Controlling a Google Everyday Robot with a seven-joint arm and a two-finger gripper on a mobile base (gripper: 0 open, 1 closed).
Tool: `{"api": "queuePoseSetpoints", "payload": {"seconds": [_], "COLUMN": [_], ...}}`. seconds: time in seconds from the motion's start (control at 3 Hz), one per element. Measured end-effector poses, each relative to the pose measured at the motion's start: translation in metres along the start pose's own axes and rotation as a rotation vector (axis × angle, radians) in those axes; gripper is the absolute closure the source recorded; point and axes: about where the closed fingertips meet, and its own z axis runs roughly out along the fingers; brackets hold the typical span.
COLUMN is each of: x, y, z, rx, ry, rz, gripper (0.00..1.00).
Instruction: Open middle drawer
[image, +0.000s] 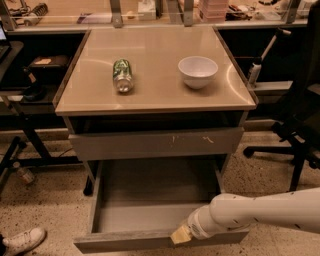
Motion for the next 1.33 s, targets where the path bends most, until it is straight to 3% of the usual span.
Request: {"api": "queuePoseSetpoints", "payload": {"seconds": [0.67, 1.33], "x": [0.0073, 0.0069], "y": [0.0033, 0.004], "z": [-0.0037, -0.0028], "rx": [0.014, 0.013], "ry": [0.0, 0.004], "rz": [0.04, 0.041], "gripper": [1.0, 1.0]}}
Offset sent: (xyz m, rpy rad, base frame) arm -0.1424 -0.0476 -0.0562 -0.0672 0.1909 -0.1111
